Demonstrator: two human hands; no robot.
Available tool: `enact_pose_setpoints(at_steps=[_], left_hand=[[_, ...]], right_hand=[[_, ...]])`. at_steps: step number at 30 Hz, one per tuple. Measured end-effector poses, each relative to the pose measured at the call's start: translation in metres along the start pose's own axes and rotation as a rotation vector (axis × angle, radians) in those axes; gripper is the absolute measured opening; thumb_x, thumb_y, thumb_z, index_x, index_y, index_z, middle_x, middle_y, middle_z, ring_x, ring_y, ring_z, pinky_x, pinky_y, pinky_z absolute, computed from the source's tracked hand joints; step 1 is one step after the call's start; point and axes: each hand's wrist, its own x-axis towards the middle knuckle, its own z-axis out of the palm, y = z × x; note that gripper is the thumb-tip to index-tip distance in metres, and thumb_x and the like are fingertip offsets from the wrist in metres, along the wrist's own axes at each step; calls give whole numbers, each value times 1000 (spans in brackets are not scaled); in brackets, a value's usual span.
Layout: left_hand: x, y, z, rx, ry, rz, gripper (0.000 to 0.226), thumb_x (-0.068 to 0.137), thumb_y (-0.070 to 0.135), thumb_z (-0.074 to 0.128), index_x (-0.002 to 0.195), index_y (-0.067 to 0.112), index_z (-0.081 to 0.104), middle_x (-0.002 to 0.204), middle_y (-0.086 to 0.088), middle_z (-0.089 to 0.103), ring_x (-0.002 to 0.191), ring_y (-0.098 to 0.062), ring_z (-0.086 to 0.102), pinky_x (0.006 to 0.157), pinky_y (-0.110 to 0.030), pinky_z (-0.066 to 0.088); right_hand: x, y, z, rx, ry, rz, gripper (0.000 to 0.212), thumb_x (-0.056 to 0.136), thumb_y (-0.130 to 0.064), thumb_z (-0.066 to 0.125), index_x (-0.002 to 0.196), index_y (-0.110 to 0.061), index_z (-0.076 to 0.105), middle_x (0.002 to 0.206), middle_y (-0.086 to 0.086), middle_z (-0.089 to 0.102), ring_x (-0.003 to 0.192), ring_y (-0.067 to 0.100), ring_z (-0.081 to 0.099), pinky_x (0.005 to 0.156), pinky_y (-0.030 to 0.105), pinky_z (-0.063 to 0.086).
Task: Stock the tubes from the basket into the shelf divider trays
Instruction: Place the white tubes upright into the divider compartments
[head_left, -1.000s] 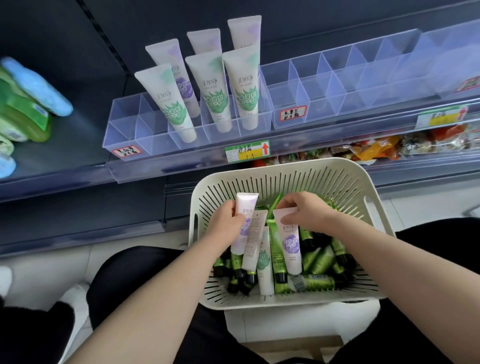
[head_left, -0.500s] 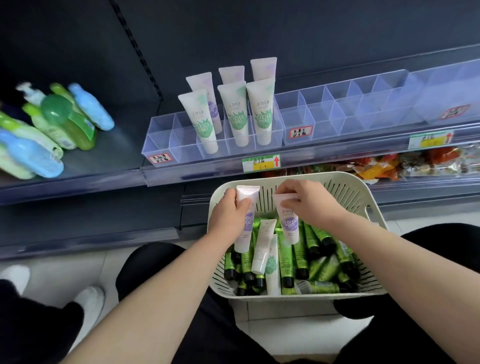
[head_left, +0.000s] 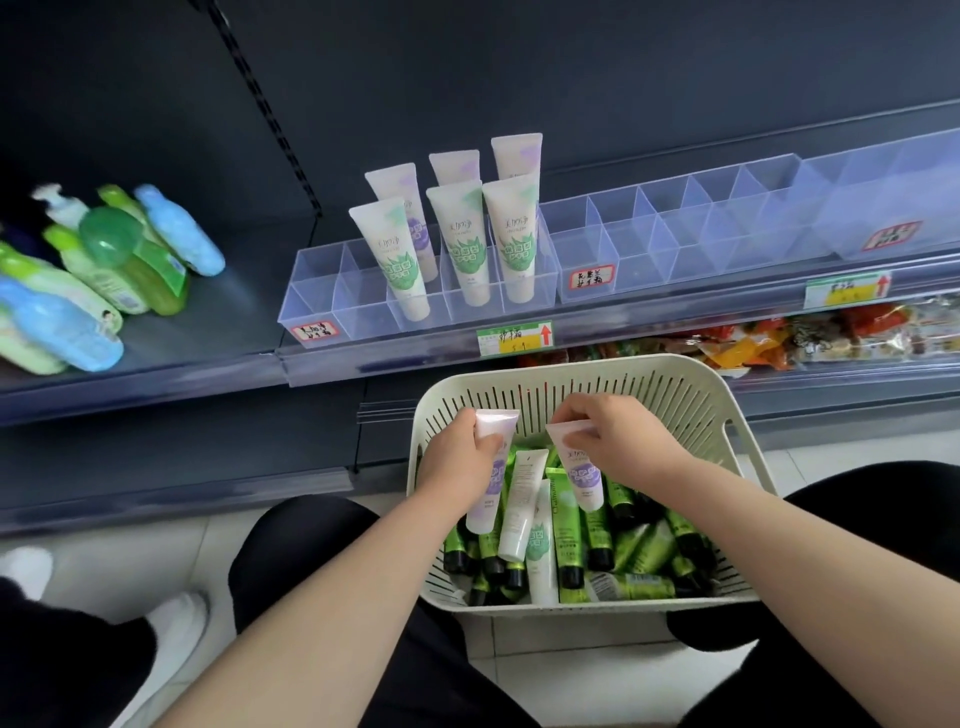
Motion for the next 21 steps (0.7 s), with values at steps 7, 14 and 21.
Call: enact_pose_setpoints(at_steps=[7, 14, 21], left_hand=[[0, 0, -28, -86, 125, 49, 11, 96, 29, 50, 92, 19, 46, 91, -2, 63, 82, -24, 60, 70, -42, 53], [-4, 4, -111, -305, 532, 85, 13, 99, 26, 49, 103, 13, 48, 98, -4, 62, 86, -23, 57, 62, -30, 38], [8, -13, -204, -381, 818, 93, 14, 96, 23, 51, 104, 11, 51, 90, 1, 58, 87, -24, 57, 70, -33, 42]], right_hand=[[6, -17, 2, -12, 9, -42, 21, 86, -11, 57, 100, -25, 63, 92, -8, 62, 85, 14, 59, 68, 30, 49], [33, -91, -17, -3, 75, -230, 18, 86, -11, 57, 101, -18, 65, 94, -1, 66, 85, 18, 60, 72, 34, 50], [89, -198, -48, 21, 284, -471, 20, 88, -7, 51, 102, -19, 59, 101, -2, 62, 88, 19, 57, 73, 35, 48]])
